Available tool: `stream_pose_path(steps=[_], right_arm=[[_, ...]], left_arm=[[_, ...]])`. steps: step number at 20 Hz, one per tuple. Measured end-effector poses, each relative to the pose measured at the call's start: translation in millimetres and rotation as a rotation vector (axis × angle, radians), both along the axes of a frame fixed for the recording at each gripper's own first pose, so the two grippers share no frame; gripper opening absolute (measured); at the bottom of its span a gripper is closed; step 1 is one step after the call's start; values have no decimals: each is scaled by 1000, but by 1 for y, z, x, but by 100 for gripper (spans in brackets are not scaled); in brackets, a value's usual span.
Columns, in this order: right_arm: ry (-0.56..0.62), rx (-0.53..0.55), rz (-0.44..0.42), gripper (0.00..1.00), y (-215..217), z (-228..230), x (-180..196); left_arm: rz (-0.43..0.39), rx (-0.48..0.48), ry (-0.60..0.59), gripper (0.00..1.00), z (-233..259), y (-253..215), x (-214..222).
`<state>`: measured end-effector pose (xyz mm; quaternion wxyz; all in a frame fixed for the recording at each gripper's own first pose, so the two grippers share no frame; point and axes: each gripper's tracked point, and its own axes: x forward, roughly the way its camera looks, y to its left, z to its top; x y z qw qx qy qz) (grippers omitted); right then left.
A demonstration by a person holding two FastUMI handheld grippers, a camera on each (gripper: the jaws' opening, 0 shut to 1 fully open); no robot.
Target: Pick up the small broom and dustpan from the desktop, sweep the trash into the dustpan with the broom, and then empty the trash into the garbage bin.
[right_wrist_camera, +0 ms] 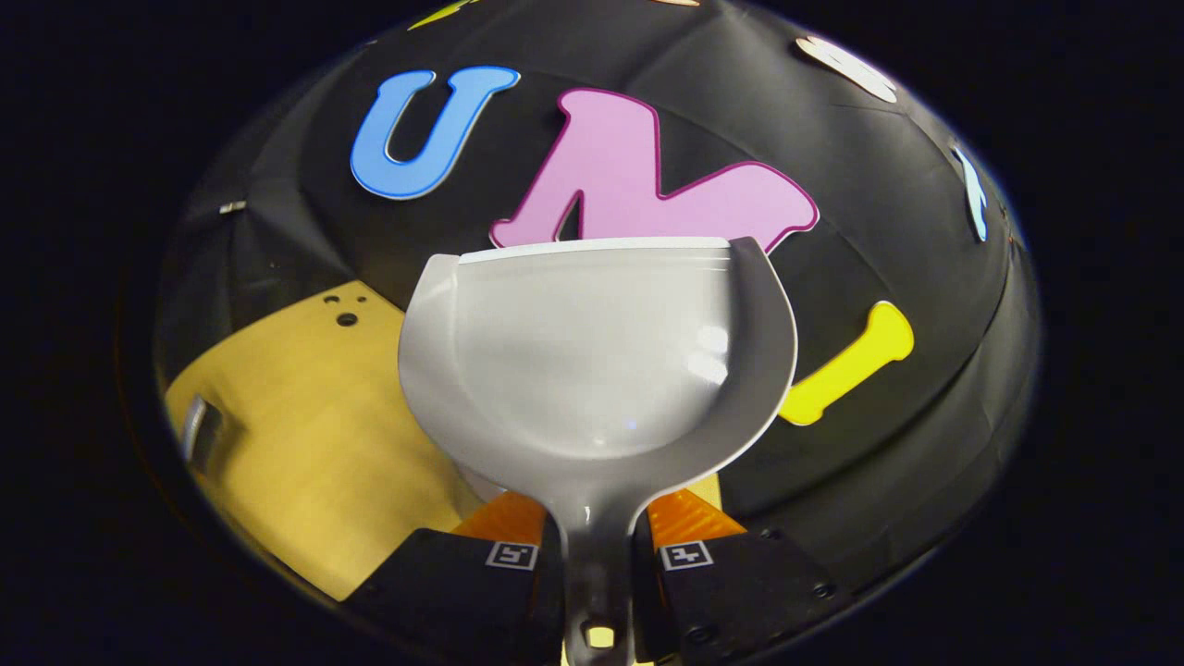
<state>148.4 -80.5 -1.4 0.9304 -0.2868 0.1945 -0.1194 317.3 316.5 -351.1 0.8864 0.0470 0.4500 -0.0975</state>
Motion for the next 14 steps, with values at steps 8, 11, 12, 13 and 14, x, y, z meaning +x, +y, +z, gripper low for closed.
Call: stream_pose_path(steps=[8, 11, 12, 13, 14], right_arm=[[188, 232, 122, 33, 111, -89, -58], [275, 254, 113, 33, 125, -140, -85], [305, 271, 104, 33, 129, -159, -94], [333, 288, 90, 33, 132, -176, -105], [361, 308, 75, 33, 133, -192, -115]], left_arm=[[14, 6, 1, 25, -19, 21, -8], [-7, 21, 5, 25, -24, 25, -3], [-15, 26, 8, 25, -26, 25, 0], [-18, 35, 12, 25, -28, 25, 1], [-22, 39, 19, 29, -31, 25, 5]])
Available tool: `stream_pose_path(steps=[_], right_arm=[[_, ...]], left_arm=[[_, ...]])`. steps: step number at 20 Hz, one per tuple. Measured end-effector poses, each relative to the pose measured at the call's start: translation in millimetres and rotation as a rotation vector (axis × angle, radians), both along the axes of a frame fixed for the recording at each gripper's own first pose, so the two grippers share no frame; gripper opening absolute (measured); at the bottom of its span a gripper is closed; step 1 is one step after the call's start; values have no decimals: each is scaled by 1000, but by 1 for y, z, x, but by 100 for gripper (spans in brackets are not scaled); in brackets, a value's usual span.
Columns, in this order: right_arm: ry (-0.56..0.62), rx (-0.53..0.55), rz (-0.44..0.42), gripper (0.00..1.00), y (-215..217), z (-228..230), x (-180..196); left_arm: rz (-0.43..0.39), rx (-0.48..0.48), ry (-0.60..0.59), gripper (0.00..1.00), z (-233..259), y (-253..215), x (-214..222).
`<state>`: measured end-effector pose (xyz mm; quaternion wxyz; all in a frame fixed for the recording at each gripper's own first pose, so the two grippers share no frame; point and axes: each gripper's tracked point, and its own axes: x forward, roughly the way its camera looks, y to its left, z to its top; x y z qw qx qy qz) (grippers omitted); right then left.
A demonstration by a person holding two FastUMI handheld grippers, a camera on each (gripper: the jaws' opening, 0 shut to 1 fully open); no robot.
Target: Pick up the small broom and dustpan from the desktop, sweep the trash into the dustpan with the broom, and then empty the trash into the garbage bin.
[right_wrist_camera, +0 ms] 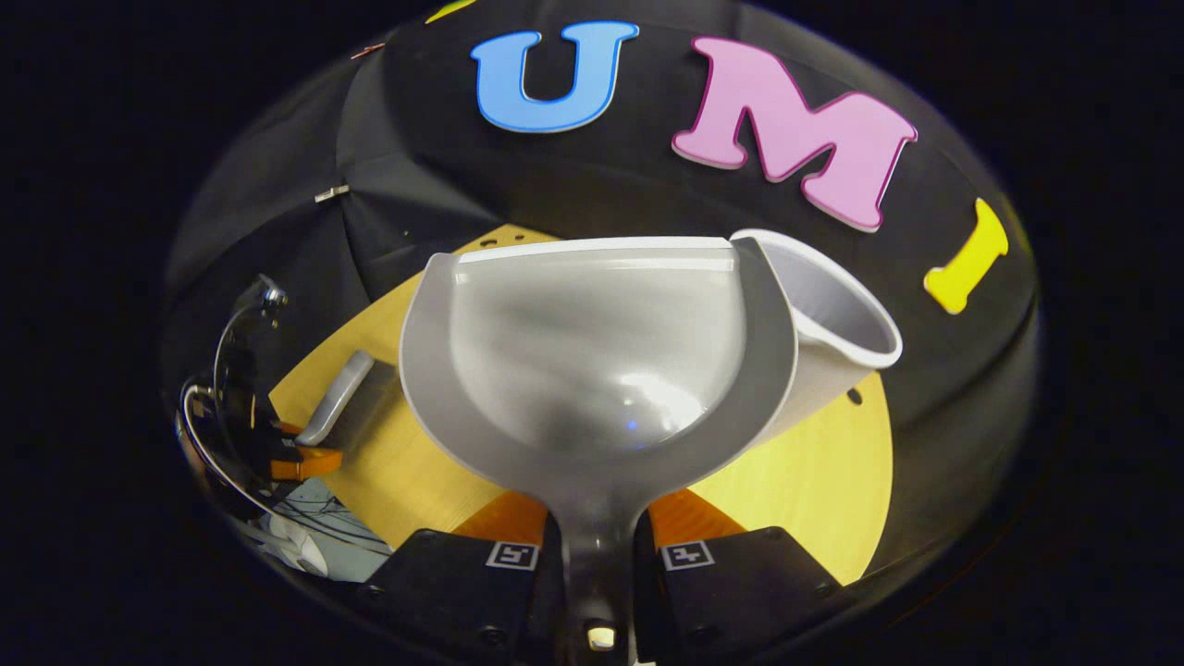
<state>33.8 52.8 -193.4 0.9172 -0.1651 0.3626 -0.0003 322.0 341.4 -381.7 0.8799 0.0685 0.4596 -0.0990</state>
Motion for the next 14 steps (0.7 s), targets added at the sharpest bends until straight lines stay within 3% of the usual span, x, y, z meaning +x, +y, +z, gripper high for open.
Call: stream_pose_path(steps=[1, 4, 7, 14], right_arm=[[29, 19, -17, 33, 1, -16, -8], [109, 68, -70, 33, -14, -63, -21], [168, 91, -126, 33, -32, -97, -44], [210, 163, -259, 33, -65, -148, -73]], left_arm=[[-2, 4, 8, 25, -2, 0, 3], [-18, 20, 38, 29, -10, -2, 14], [-50, 55, 62, 25, -18, -6, 17], [-126, 101, 104, 26, -30, -25, 32]])
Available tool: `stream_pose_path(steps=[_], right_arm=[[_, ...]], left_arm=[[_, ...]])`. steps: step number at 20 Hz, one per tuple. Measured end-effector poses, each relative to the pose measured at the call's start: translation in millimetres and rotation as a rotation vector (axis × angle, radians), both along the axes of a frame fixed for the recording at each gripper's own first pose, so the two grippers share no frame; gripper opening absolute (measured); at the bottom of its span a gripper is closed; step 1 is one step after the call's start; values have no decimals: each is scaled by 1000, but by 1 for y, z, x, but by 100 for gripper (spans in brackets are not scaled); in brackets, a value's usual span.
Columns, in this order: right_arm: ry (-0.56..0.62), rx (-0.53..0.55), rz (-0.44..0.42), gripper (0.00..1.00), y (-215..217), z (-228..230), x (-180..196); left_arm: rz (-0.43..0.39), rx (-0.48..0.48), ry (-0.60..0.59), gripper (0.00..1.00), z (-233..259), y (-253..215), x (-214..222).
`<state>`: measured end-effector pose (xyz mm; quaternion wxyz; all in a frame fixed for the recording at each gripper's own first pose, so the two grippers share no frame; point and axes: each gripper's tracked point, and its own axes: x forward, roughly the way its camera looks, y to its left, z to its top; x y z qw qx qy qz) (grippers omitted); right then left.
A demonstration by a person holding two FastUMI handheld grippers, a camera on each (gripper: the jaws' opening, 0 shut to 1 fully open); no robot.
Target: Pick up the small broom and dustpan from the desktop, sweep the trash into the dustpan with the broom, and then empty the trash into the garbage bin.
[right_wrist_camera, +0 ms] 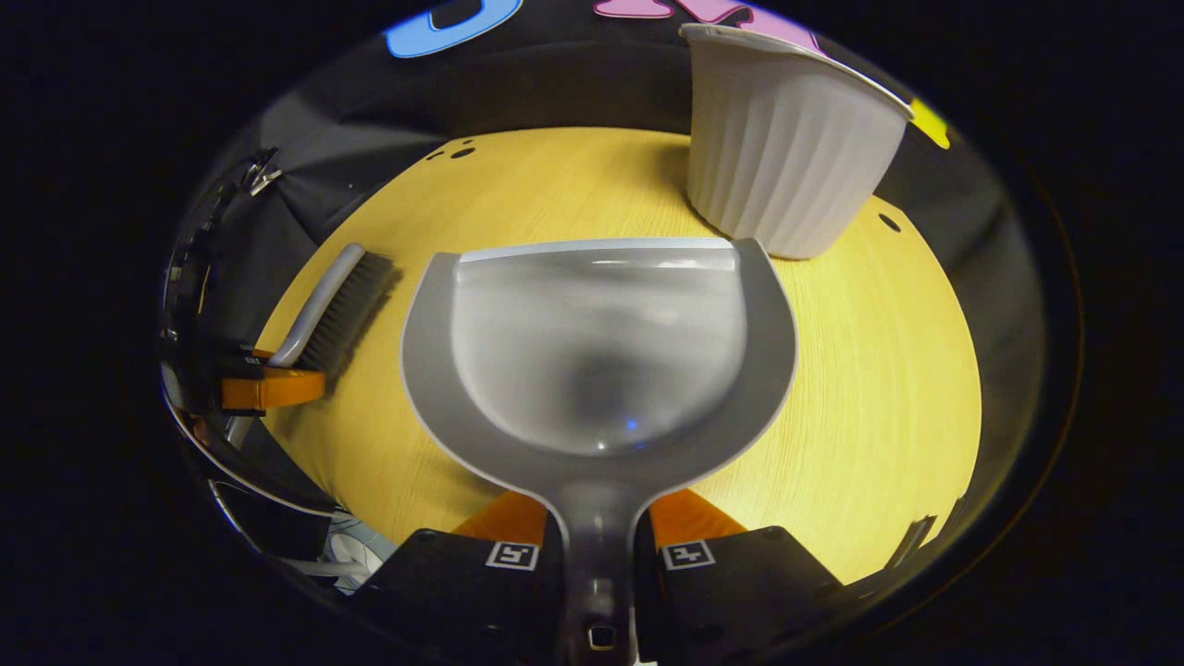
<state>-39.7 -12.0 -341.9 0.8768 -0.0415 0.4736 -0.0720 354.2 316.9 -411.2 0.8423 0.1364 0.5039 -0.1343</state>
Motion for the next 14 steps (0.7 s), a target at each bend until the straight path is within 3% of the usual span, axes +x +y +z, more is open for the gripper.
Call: stream_pose_path(steps=[7, 8, 9, 10, 12, 13, 14], right_arm=[[42, 43, -39, 35, -3, -23, -1], [51, 48, -41, 29, -1, -21, -6], [39, 56, -44, 29, 0, -17, -3], [28, 68, -42, 37, 4, -18, -2], [26, 78, -40, 42, 8, -15, -2], [24, 91, -37, 39, 12, -11, -3], [19, 111, -33, 52, 17, -6, -1]], left_arm=[[-10, 15, 32, 31, -9, -13, 13], [-14, 19, 33, 28, -9, -14, 14], [-18, 21, 29, 28, -10, -14, 13], [-23, 19, 27, 29, -11, -15, 12], [-31, 9, 16, 30, -8, -19, 11], [-29, 1, 6, 36, -5, -21, 11], [-23, -11, -5, 46, -1, -22, 10]])
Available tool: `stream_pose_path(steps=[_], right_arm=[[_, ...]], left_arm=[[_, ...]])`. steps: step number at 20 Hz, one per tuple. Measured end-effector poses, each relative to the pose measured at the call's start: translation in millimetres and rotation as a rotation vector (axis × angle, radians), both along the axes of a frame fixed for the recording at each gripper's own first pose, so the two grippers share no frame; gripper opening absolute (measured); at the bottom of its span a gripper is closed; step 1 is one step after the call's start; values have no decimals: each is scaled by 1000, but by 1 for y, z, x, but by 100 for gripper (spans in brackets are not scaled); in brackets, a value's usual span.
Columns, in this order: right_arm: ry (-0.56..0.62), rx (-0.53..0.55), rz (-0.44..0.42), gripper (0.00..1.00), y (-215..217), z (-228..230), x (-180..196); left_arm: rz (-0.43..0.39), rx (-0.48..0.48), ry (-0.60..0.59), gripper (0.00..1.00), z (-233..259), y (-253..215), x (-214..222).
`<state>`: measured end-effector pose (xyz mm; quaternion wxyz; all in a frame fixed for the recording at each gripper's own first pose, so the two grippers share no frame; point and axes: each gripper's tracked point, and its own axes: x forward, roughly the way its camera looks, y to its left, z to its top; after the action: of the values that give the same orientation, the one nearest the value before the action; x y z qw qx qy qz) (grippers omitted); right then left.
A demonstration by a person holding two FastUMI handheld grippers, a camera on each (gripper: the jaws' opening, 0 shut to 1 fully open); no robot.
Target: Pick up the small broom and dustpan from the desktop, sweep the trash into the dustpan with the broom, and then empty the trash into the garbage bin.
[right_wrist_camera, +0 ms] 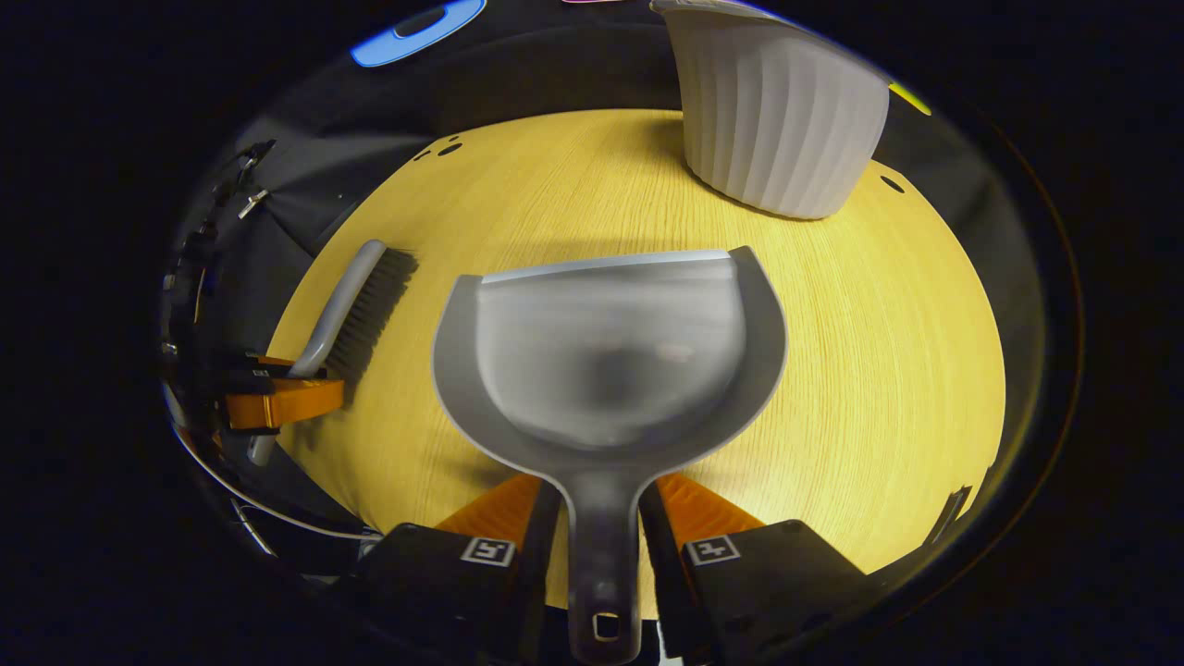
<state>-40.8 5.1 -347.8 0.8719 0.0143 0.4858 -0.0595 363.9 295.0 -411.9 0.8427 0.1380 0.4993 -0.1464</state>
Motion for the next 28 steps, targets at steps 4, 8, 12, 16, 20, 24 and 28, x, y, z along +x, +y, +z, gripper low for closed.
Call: stream_pose_path(steps=[4, 8, 12, 16, 20, 24, 28], right_arm=[[-42, -11, 30, 100, 4, 36, -1], [-137, -16, 55, 99, 11, 86, 2], [-320, -28, 90, 99, 22, 152, 16], [-566, -106, 164, 99, 32, 222, 34], [-720, -130, 261, 99, 49, 272, 32], [-829, -162, 346, 99, 66, 306, 25], [-819, -147, 399, 99, 82, 307, 17]], left_arm=[[43, -65, -58, 98, 33, -5, -13], [65, -103, -157, 96, 72, -7, -32], [87, -161, -342, 96, 133, -13, -49], [161, -202, -595, 96, 204, -12, -56], [290, -270, -779, 96, 258, -4, -79], [362, -262, -944, 96, 286, 17, -102], [374, -260, -1006, 96, 301, 16, -122]])
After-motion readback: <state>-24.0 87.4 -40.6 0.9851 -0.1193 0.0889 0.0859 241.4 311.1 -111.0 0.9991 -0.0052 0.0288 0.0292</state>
